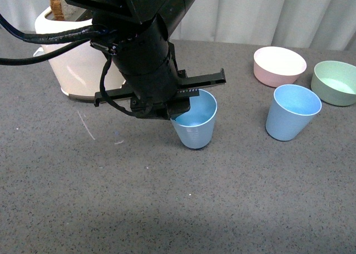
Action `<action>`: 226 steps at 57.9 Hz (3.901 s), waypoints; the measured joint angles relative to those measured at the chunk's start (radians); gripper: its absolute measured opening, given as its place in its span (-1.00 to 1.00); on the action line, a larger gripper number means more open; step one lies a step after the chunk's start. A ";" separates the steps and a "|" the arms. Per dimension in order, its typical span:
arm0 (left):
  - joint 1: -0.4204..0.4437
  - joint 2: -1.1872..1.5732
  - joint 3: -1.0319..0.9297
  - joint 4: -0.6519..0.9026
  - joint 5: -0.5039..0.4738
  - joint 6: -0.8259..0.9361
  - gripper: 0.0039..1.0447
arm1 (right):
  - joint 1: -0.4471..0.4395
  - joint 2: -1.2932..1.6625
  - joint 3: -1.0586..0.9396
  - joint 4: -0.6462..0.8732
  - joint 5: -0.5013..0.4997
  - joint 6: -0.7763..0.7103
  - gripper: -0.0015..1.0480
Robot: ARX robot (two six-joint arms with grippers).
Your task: Stack blue cups with both arms
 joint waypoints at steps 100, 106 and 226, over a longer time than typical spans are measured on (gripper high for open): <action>0.313 -0.790 -1.160 1.485 -0.131 0.530 -0.93 | 0.000 0.000 0.000 0.000 0.000 0.000 0.81; 0.343 -0.869 -1.211 1.447 -0.109 0.531 -0.93 | 0.000 0.000 0.000 0.000 0.000 0.000 0.81; 0.488 -2.142 -1.355 0.350 0.040 0.533 -0.93 | 0.000 0.000 0.000 0.000 0.000 0.000 0.81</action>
